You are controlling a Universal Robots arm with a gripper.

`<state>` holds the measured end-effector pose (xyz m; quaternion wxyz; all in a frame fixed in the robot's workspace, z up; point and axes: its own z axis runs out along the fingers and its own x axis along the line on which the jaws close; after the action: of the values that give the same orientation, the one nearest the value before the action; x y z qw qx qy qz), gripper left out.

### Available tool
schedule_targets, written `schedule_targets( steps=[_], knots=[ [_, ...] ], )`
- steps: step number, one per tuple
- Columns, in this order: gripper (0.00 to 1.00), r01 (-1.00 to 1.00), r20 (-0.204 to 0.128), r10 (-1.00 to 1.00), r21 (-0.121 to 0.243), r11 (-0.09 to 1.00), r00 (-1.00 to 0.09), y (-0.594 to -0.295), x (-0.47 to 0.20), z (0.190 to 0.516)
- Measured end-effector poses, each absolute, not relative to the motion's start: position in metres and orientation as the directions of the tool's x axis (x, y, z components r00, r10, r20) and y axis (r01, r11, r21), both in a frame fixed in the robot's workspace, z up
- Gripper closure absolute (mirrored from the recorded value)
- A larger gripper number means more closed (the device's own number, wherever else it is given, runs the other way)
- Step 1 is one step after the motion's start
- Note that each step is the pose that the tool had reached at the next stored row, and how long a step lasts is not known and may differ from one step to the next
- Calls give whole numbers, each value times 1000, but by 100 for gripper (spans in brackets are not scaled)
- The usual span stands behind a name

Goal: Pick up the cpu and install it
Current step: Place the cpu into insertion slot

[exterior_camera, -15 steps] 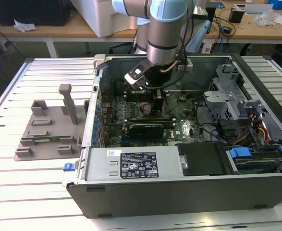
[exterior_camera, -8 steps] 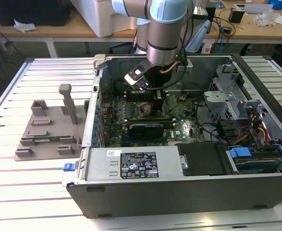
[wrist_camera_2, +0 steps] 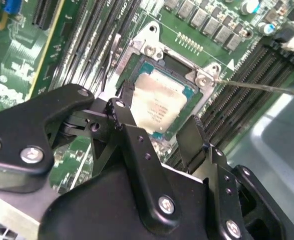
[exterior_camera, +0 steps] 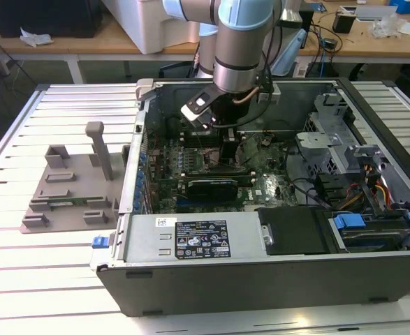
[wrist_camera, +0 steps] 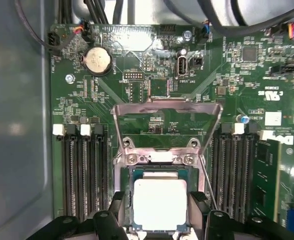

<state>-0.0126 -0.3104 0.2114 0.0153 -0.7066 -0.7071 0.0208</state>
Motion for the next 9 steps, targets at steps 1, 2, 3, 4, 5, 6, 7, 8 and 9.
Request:
schedule_targets(
  steps=[1, 2, 3, 4, 5, 6, 7, 8, 9],
  knots=[
    [38, 999, -8, 1000, -51, 1, -1, -310, -13, 215],
    [38, 999, -8, 1000, -51, 1, -1, -310, -13, 220],
    [40, 999, -8, 1000, -51, 1, -1, -309, -13, 226],
    [46, 999, -8, 1000, -51, 0, -1, -309, -13, 234],
    [58, 999, -8, 1000, -51, 0, -1, -309, -13, 239],
    [58, 999, -8, 1000, -51, 0, -1, -309, -13, 243],
    [64, 999, -10, 1000, -51, 0, -1, -309, -13, 255],
    [76, 999, -10, 1000, -51, 0, -1, -309, -13, 259],
    [76, 999, -11, 1000, -51, 0, -1, -309, -13, 264]
  ],
)
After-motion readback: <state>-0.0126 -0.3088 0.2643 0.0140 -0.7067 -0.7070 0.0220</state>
